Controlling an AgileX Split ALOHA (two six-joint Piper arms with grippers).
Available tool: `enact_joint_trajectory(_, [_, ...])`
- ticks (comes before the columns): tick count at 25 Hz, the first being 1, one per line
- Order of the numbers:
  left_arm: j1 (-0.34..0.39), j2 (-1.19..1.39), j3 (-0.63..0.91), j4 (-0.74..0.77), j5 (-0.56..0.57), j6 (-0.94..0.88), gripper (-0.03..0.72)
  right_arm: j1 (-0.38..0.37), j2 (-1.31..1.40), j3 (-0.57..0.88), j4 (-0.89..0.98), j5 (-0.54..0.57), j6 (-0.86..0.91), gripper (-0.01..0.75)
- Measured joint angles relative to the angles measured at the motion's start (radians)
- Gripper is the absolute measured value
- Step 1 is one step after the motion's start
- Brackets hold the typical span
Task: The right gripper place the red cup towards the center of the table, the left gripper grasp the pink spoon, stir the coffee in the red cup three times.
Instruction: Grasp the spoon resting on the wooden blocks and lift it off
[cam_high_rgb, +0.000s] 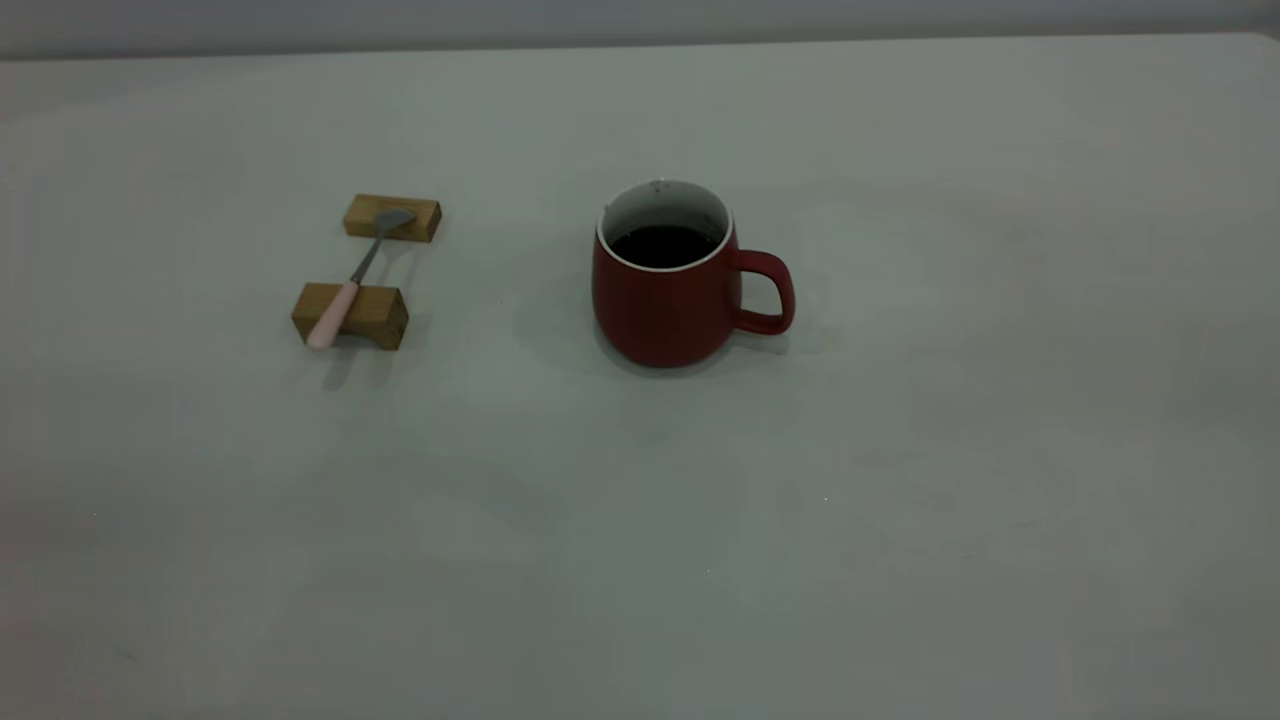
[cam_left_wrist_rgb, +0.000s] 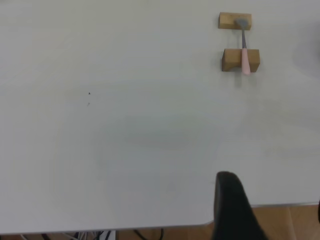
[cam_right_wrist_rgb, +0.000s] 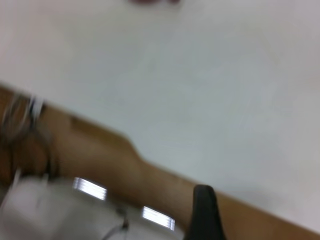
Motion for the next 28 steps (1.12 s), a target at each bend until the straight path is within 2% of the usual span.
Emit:
enact_joint_trajectory(6, [0.0,0.0,0.0,0.0,0.0,0.0,0.478,-0.118,-0.318,0.137,-0.029,-0.042,0.0,0.628])
enact_joint_trajectory(14, [0.0,0.0,0.0,0.0,0.0,0.0,0.478,-0.199,-0.42,0.202,-0.058,-0.061,0.002,0.621])
enact_joint_trajectory(19, [0.0,0.0,0.0,0.0,0.0,0.0,0.478,-0.214,-0.422,0.204,-0.06,-0.06,0.005,0.604])
enact_joint_trajectory(28, [0.0,0.0,0.0,0.0,0.0,0.0,0.478,-0.215,-0.422,0.204,-0.063,-0.06,0.005,0.487])
